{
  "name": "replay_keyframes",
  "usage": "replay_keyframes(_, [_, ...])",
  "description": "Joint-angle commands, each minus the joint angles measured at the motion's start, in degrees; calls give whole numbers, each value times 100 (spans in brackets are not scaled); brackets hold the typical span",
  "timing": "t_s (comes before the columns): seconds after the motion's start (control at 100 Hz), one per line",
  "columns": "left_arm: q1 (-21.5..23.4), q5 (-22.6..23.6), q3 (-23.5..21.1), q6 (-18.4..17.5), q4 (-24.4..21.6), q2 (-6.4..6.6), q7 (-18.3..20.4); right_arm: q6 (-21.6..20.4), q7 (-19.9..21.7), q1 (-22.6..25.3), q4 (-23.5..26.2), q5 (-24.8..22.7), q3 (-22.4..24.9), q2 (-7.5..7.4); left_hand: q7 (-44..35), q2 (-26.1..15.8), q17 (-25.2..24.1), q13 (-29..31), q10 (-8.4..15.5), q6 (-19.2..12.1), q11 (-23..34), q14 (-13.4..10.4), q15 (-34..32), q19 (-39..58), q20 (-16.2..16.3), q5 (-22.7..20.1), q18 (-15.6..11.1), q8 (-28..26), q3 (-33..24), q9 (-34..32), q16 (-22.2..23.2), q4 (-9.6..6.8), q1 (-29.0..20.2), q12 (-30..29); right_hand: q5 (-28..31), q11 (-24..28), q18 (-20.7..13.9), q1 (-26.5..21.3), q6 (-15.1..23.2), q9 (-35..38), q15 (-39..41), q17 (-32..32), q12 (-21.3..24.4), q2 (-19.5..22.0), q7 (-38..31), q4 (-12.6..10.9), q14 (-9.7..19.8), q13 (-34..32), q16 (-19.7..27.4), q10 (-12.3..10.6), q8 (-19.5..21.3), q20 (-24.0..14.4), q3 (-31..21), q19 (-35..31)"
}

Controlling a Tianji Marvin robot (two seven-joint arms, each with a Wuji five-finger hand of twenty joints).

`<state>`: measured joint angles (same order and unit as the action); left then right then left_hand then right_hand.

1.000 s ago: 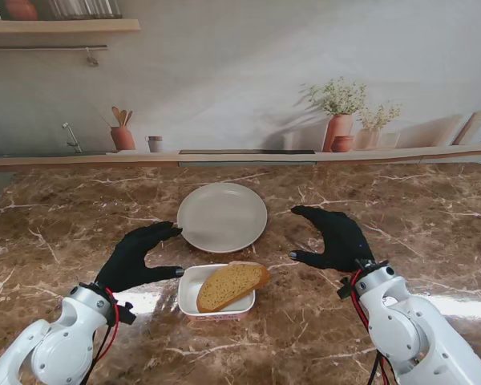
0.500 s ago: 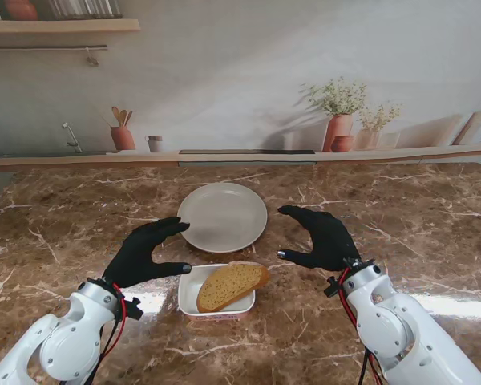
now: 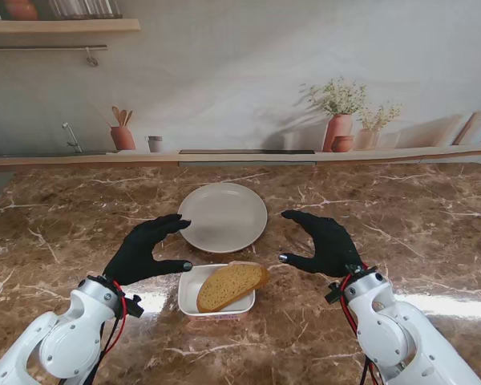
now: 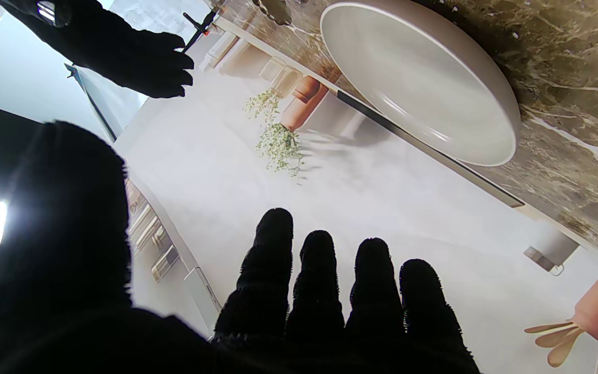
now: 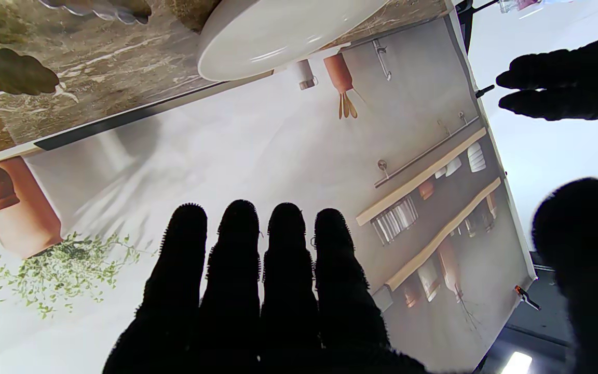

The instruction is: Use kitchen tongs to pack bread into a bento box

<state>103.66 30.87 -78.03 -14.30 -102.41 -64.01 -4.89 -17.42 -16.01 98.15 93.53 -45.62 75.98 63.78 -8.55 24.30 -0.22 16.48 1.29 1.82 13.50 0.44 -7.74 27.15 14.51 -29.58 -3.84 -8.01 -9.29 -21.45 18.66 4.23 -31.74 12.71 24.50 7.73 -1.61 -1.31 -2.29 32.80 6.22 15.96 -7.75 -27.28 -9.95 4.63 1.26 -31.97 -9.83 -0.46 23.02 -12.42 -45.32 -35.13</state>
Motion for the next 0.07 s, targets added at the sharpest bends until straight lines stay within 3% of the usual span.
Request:
replay_keyframes(0.0, [13,-13,16,17,-7,-3,36,54,70,76,13,16,10,13,81,-190,-29,-161,134,-13,-66,-293,136,55,21,140,-232,46,200,201,-56,-184,-13,-59,-10,-91,-141,198,27,-81,-24,-38,86,86,83,-291,87,191,127,-35,-60,171,58,6])
replay_keyframes(0.06, [17,-15,7,13,-12,-1,47,66,54,83,18,8,10,15,80,-196,-29,-158,132,-19,-64,-297,136,51,19,139,-233,46,214,201,-55,-186,-17,-58,-13,-90,-141,191,34,-81,-24,-38,87,86,84,-292,88,188,126,-44,-62,175,59,3])
